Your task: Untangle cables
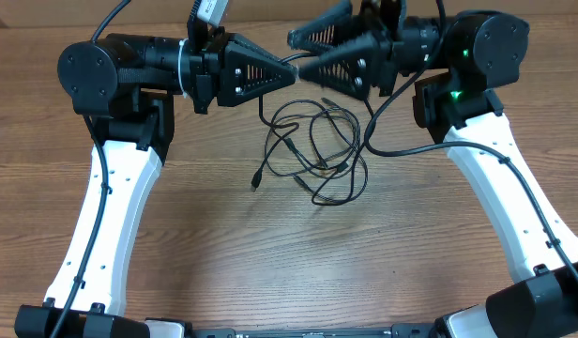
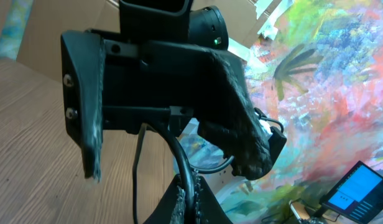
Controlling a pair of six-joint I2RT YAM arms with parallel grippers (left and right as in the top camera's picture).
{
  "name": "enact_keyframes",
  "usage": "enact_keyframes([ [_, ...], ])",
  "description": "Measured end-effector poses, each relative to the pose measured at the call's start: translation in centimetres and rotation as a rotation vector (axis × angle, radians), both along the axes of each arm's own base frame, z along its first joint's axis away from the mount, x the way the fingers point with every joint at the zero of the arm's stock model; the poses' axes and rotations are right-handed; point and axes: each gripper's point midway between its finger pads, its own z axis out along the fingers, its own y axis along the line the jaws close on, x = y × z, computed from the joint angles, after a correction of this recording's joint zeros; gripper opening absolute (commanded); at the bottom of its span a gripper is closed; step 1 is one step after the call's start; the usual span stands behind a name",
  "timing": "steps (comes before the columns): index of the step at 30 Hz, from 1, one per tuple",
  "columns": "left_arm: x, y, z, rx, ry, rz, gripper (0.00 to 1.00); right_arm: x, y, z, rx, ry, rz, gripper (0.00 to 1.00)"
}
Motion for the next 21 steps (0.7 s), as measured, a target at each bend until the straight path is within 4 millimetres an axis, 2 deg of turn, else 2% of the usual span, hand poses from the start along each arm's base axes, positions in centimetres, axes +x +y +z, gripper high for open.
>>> enact_keyframes([
  [3, 0.0, 0.0, 0.0, 0.000, 0.000, 0.000, 0.04, -0.6, -0.1, -0.6, -0.033, -0.018, 0.037, 0.41],
  [4, 0.0, 0.0, 0.0, 0.000, 0.001, 0.000, 0.04, -0.8, -0.1, -0.8, -0.040, -0.025, 0.044, 0.24],
  [6, 0.0, 0.0, 0.0, 0.000, 0.001, 0.000, 0.04, -0.9, -0.3, -1.0, -0.051, -0.043, 0.054, 0.04],
  [13, -0.1, -0.2, 0.0, 0.000, 0.000, -0.005, 0.04, -0.8, -0.8, -1.3, -0.063, -0.057, 0.054, 0.04],
  [21, -0.2, -0.1, -0.1, 0.004, -0.004, -0.009, 0.11, 0.0, -0.7, -0.6, -0.028, -0.045, 0.011, 0.04],
])
